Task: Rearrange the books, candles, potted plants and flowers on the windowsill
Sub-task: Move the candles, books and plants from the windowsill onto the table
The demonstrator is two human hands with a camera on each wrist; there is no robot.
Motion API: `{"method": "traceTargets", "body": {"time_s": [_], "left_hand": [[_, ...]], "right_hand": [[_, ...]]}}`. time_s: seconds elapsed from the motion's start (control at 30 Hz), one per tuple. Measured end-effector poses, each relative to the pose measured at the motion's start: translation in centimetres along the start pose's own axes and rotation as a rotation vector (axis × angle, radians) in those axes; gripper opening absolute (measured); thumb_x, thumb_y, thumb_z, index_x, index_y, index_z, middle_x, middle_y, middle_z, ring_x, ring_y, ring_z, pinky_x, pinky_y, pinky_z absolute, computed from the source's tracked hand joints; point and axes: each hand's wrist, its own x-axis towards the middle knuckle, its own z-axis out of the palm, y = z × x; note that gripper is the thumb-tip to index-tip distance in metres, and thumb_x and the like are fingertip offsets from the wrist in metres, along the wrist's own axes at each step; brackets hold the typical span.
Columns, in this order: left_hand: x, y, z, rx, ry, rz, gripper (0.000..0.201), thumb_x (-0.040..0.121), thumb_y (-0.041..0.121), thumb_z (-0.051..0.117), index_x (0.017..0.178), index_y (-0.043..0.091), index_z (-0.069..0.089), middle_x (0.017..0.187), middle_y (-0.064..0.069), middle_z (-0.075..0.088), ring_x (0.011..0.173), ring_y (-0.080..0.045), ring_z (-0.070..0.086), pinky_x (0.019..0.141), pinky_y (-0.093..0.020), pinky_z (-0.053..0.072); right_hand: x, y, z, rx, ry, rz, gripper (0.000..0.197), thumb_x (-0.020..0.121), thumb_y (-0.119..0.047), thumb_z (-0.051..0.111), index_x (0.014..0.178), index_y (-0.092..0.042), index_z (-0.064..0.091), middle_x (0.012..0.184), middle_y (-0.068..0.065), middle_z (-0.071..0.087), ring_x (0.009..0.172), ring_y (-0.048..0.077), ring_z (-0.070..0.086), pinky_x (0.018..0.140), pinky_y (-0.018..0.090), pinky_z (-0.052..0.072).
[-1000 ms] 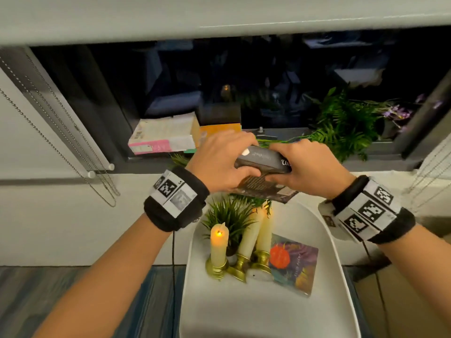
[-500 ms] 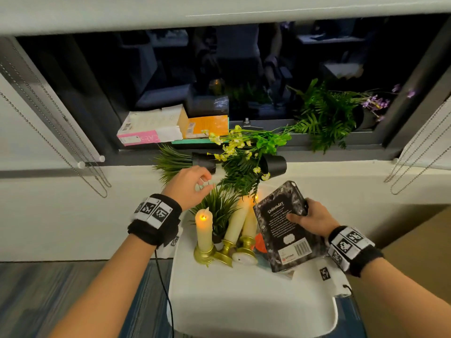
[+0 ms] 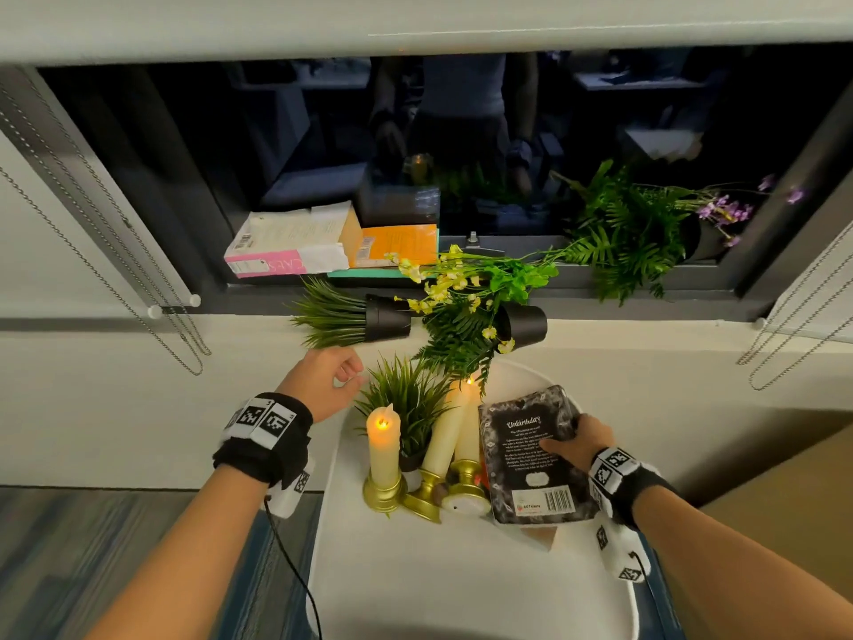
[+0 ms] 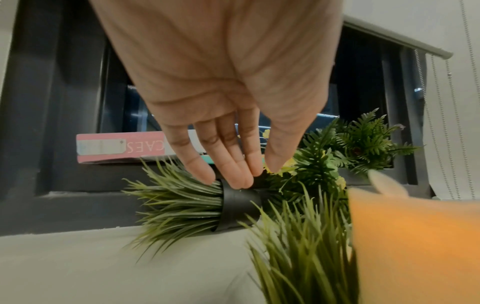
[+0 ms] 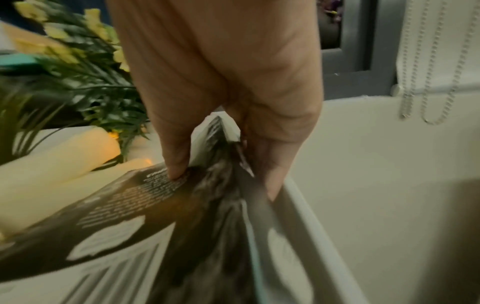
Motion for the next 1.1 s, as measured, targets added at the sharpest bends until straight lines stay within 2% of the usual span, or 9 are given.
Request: {"method": "traceTargets", "body": {"time_s": [0.13,0.27,0.37,0.5,0.67,0.77,0.87,0.97,1.1], "left_hand": [[1.1,-1.7,-0.5,-0.001,-0.006,-0.065,0.009,0.086,0.018,0.063,0.095,0.015,0.063,0.086,0.003,0.06,0.084,-0.013,0.058,0.075,-0.024,0.047],[2.6,-3.8,-1.4,0.005,0.006,-0.139,0.008,0.086,0.019,0.063,0.093,0.018,0.062,0.089,0.001,0.062,0.085,-0.015,0.06,0.077,-0.027,0.05],[3.9,-4.9,-1.9,0.025,0.015,-0.168,0.007,0.084,0.019,0.063,0.09,0.021,0.061,0.089,0.001,0.063,0.085,-0.015,0.061,0.078,-0.028,0.051],[6.1,-4.7,-1.9,0.02,0.012,-0.116,0.01,0.082,0.015,0.063,0.088,0.022,0.06,0.087,0.002,0.062,0.082,-0.016,0.06,0.08,-0.03,0.053],[9.4,-3.0,-1.7,0.081,0.035,-0.041,0.019,0.084,0.019,0.063,0.102,0.023,0.059,0.097,0.008,0.059,0.09,-0.013,0.058,0.082,-0.032,0.052],[11.0,-2.5,-1.2,0.147,0.003,-0.048,0.034,0.085,0.023,0.064,0.116,0.023,0.051,0.11,0.007,0.057,0.099,-0.015,0.058,0.083,-0.033,0.051],[12.0,-2.7,-0.1,0.177,-0.039,-0.082,0.045,0.085,0.031,0.064,0.125,0.023,0.045,0.118,0.003,0.057,0.103,-0.018,0.059,0.085,-0.036,0.052],[12.7,-3.0,1.1,0.179,-0.067,-0.124,0.048,0.084,0.037,0.063,0.125,0.024,0.043,0.115,0.002,0.059,0.098,-0.021,0.061,0.082,-0.037,0.053],[13.7,-2.8,1.6,0.11,-0.022,-0.16,0.044,0.084,0.038,0.064,0.121,0.022,0.046,0.098,0.003,0.061,0.087,-0.02,0.061,0.077,-0.035,0.053]], "right_hand": [[-0.3,-1.4,-1.2,-0.228,-0.001,-0.036,0.054,0.072,-0.047,0.073,0.111,-0.014,0.056,0.104,0.004,0.066,0.09,0.022,0.064,0.074,0.03,0.053],[-0.6,-4.1,-4.3,-0.402,0.143,-0.104,0.042,0.082,-0.046,0.06,0.109,-0.015,0.048,0.101,0.004,0.061,0.093,0.025,0.063,0.073,0.032,0.049],[-0.6,-6.8,-6.5,-0.381,0.237,-0.154,0.041,0.082,-0.045,0.06,0.108,-0.017,0.048,0.105,0.005,0.062,0.096,0.027,0.063,0.078,0.033,0.05],[0.4,-10.9,-9.1,-0.243,0.398,-0.282,0.034,0.081,-0.028,0.062,0.111,-0.018,0.049,0.105,0.007,0.064,0.098,0.03,0.062,0.078,0.036,0.049],[3.1,-14.7,-11.7,-0.363,0.474,-0.475,0.054,0.076,-0.007,0.066,0.124,-0.013,0.043,0.125,0.01,0.05,0.114,0.033,0.05,0.089,0.042,0.047],[4.8,-15.8,-12.3,-0.569,0.466,-0.478,0.074,0.076,-0.008,0.068,0.139,-0.016,0.029,0.138,0.008,0.038,0.126,0.03,0.04,0.101,0.042,0.038],[6.1,-16.4,-11.9,-0.626,0.463,-0.488,0.077,0.075,-0.008,0.068,0.139,-0.019,0.026,0.14,0.007,0.033,0.129,0.03,0.035,0.105,0.042,0.035],[6.7,-17.2,-10.9,-0.573,0.513,-0.516,0.071,0.075,-0.008,0.067,0.135,-0.02,0.03,0.136,0.007,0.036,0.126,0.032,0.036,0.103,0.045,0.036],[6.9,-18.0,-10.0,-0.542,0.481,-0.526,0.077,0.076,-0.01,0.068,0.14,-0.021,0.028,0.141,0.008,0.032,0.129,0.035,0.032,0.105,0.049,0.032]]}}
